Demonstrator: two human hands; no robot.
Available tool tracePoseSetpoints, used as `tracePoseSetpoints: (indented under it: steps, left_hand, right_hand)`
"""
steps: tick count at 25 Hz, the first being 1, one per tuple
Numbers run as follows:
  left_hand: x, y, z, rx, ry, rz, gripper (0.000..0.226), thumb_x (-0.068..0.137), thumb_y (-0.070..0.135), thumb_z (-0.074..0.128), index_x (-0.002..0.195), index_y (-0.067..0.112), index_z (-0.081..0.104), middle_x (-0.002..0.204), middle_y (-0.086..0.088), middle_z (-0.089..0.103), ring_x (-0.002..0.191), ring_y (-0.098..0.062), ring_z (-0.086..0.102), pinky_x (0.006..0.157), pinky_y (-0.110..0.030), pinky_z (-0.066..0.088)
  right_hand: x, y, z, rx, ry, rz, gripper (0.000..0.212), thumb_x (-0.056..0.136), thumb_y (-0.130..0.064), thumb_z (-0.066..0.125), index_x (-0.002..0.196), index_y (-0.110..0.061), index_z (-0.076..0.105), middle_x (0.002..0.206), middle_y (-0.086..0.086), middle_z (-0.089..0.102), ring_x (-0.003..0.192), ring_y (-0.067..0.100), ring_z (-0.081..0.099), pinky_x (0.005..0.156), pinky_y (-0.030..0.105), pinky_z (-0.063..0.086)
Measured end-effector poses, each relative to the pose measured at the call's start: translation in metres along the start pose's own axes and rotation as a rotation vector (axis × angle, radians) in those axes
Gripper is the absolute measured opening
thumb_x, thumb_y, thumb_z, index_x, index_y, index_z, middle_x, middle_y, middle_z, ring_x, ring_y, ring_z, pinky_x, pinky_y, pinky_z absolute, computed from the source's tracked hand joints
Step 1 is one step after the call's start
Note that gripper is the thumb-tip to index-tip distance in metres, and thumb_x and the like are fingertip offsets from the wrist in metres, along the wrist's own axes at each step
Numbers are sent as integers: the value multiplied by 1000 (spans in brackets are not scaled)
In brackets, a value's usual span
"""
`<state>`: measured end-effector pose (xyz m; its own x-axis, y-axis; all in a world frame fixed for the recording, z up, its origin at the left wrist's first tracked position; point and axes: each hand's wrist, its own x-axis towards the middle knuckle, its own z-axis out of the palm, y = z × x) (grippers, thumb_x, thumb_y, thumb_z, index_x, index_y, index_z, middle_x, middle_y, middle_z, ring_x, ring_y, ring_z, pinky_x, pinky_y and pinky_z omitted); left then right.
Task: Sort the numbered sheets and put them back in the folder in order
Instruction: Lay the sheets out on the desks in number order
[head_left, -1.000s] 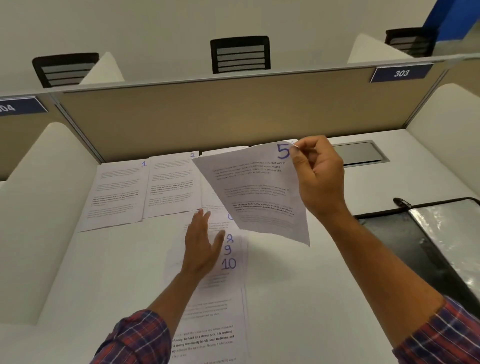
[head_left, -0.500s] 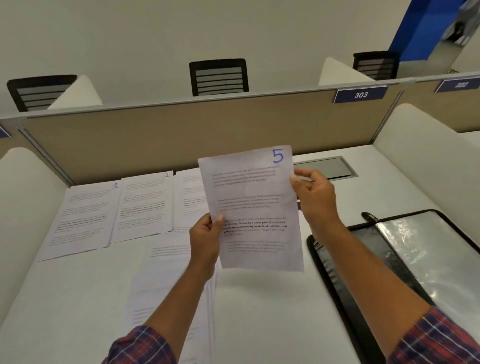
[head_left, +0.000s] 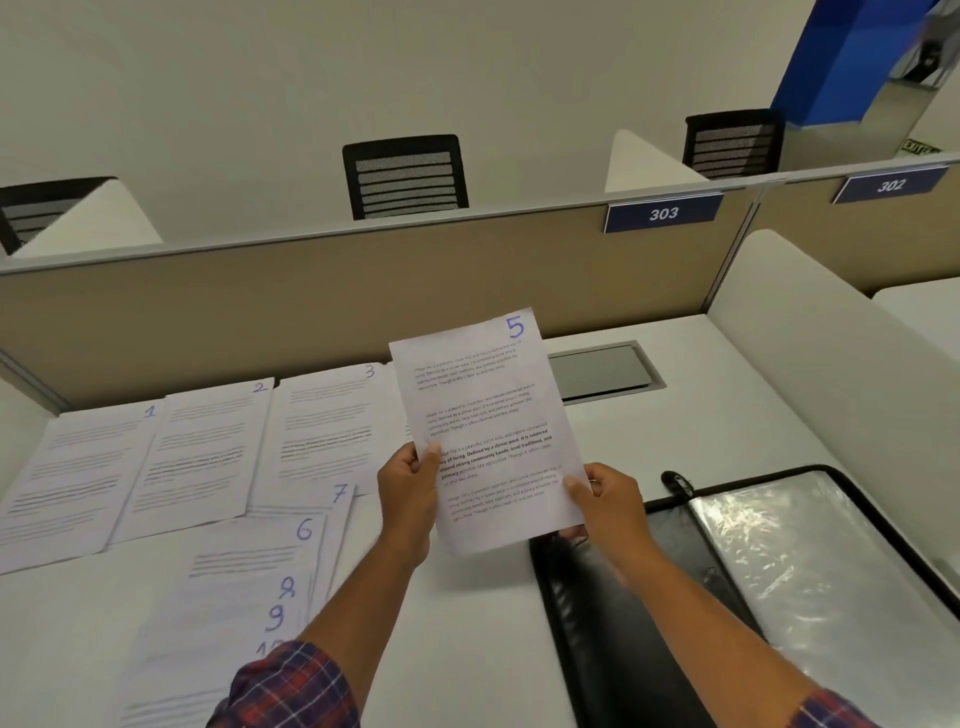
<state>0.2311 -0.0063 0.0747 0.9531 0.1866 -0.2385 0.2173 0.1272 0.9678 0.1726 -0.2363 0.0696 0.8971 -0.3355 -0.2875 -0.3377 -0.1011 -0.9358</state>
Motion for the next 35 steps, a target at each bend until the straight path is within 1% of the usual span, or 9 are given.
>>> tracePoseSetpoints:
  steps: [4, 9, 14, 16, 18, 26, 28, 31, 35]
  left_hand:
    - [23, -21, 48, 264, -17, 91, 14, 105, 29, 60, 117, 32, 68, 119, 11, 72, 110, -15, 69, 88, -31, 58]
    - [60, -67, 70, 892, -37, 240, 49, 105, 40, 57, 151, 22, 49, 159, -2, 47, 146, -24, 44, 121, -45, 35]
    - [75, -90, 68, 1362, -204, 257, 75, 103, 69, 23, 165, 28, 19, 175, -3, 5, 161, -28, 3, 129, -47, 3]
    - [73, -97, 65, 1411, -236, 260, 101, 85, 85, -10, 164, 30, 21, 175, -2, 4, 161, -28, 1, 129, -48, 3]
    - [72, -103, 62, 1441, -225, 285, 117, 73, 88, -25, 163, 31, 24, 175, -1, 6, 161, -27, 3, 129, -47, 4]
    - [72, -104, 62, 1468, -223, 263, 75, 96, 68, 15, 161, 32, 28, 174, 1, 10, 161, -25, 5, 130, -47, 6]
    - [72, -106, 62, 1471, -221, 261, 76, 96, 68, 15, 162, 32, 26, 174, 1, 9, 161, -25, 4, 130, -47, 6]
    - [70, -105, 64, 1476, -218, 275, 79, 96, 69, 12, 165, 31, 14, 175, 0, 1, 161, -25, -1, 130, -46, 1]
    - [66, -100, 66, 1475, -233, 316, 106, 80, 84, -19, 166, 27, 5, 175, -1, -5, 161, -23, -7, 129, -41, -6]
  right_hand:
    - [43, 1, -37, 76, 44, 53, 8, 105, -17, 62, 104, -13, 69, 106, 4, 73, 94, 25, 72, 63, 36, 65]
    - [99, 7, -71, 110, 103, 93, 9, 104, -17, 63, 107, -11, 69, 106, 3, 72, 93, 24, 71, 60, 31, 64]
    - [151, 21, -84, 58, 126, 133, 13, 104, -16, 63, 112, -7, 67, 110, 6, 70, 93, 24, 70, 59, 34, 65]
    - [167, 25, -88, 38, 125, 141, 8, 105, -16, 62, 106, -9, 67, 109, 6, 70, 91, 22, 69, 57, 33, 64]
    - [180, 30, -90, -8, 122, 140, 8, 105, -14, 60, 101, -12, 67, 109, 8, 71, 87, 20, 69, 53, 29, 61]
    - [205, 40, -85, -118, 108, 148, 10, 103, -15, 64, 109, -8, 68, 115, 10, 72, 81, 19, 70, 51, 32, 62]
    - [206, 39, -84, -145, 125, 138, 17, 101, -18, 68, 112, -6, 68, 119, 13, 71, 88, 25, 72, 60, 39, 66]
    - [202, 36, -84, -307, 189, 94, 50, 98, -29, 72, 137, -1, 56, 138, 19, 62, 120, 37, 64, 98, 46, 57]
    - [186, 37, -78, -579, 183, -11, 65, 94, -43, 74, 142, -7, 48, 140, 17, 50, 128, 35, 53, 99, 46, 52]
